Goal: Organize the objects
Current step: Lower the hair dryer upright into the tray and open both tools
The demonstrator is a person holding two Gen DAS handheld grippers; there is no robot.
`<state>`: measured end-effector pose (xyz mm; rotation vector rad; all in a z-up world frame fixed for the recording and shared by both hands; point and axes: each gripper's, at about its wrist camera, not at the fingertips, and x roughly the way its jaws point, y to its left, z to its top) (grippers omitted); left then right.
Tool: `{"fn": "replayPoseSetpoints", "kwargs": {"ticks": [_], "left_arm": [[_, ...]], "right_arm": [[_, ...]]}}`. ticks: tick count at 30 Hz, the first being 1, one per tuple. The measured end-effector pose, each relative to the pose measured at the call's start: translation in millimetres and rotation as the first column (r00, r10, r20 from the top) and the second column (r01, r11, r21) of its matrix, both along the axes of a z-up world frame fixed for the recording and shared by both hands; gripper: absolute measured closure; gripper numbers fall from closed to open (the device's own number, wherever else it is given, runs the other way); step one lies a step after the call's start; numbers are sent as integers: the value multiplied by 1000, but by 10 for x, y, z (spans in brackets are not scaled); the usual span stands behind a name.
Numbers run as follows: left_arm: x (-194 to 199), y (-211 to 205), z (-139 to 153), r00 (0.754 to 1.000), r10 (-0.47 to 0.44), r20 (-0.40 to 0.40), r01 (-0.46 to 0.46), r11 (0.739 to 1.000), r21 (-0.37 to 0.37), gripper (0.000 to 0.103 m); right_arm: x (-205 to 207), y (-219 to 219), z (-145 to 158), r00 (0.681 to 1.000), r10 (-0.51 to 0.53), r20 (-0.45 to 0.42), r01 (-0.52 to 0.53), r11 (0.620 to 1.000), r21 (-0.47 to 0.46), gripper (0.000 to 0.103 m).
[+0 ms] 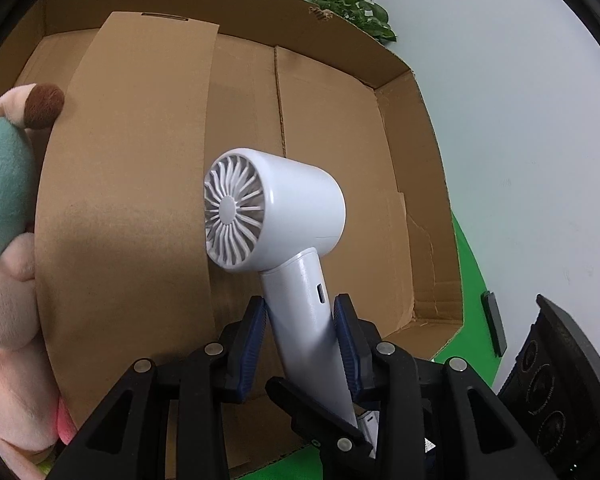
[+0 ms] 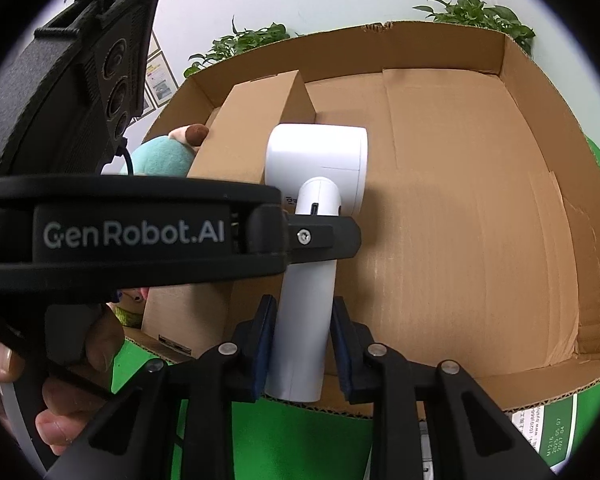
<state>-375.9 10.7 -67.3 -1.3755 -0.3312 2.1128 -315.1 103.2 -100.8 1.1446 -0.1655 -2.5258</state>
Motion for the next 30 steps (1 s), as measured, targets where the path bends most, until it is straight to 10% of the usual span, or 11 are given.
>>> {"fn": "replayPoseSetpoints", "kwargs": {"ticks": [7, 30], "left_arm": [[19, -81, 186, 999, 0, -39, 1, 999, 37, 55], [362, -606, 299, 983, 86, -164, -97, 994, -58, 54]], "right_arm": [[-47, 31, -71, 997, -41, 66, 39, 999, 35, 79], [-24, -104, -206, 996, -17, 91, 7, 994, 110, 75]]}}
